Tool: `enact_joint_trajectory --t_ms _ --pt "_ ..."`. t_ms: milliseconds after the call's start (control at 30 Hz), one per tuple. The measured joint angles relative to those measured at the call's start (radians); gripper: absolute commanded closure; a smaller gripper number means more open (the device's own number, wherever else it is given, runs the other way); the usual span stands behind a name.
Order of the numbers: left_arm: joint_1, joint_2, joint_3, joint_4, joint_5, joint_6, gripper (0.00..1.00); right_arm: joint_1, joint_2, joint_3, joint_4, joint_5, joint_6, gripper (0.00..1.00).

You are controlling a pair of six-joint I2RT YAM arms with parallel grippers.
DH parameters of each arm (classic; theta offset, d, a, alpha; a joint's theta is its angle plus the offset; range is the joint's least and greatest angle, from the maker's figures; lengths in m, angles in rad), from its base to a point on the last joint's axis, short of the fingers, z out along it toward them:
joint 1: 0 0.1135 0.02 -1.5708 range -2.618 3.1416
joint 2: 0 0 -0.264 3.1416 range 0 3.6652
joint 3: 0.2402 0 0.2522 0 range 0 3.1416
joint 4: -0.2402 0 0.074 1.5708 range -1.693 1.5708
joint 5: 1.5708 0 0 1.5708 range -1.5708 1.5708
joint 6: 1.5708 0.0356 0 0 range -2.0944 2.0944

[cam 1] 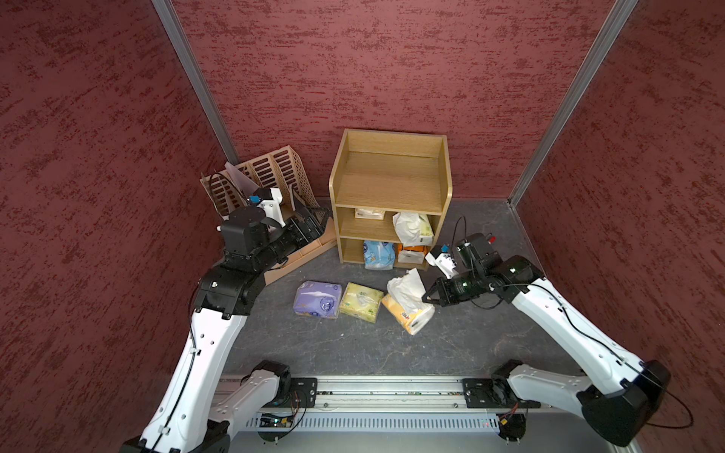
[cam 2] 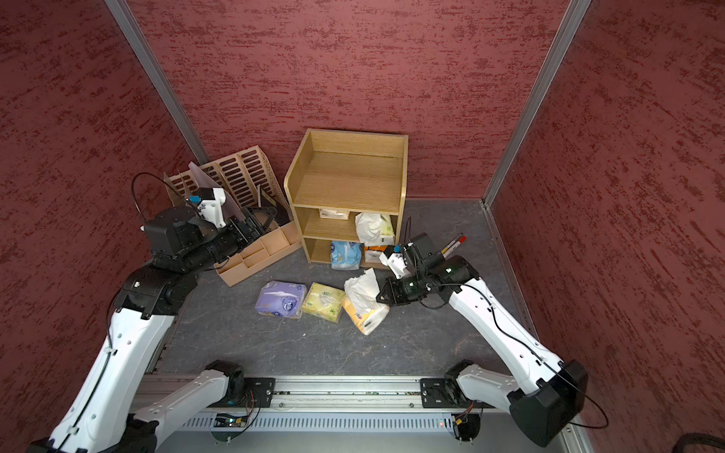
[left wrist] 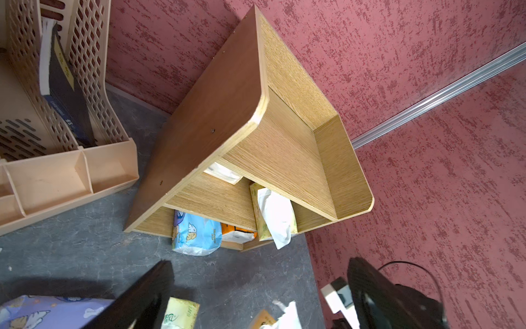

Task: Remove the tissue boxes from the shelf
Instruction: Place the box of tissues at the center of the board.

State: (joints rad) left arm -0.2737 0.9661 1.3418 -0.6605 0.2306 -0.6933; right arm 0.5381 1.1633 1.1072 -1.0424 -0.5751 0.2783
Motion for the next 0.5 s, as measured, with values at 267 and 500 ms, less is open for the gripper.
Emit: enact_joint_trajectory --t_ms 267,500 --pt "-0.240 -0.002 0.012 -0.069 -0.180 -0.044 0.00 0.000 0.082 -0.158 0.065 0.005 -0.035 1.00" --pt "-0.407 -0.002 0.012 -0.085 -0.338 -0.062 0.00 0.002 0.098 -0.190 0.121 0.092 -0.047 0.81"
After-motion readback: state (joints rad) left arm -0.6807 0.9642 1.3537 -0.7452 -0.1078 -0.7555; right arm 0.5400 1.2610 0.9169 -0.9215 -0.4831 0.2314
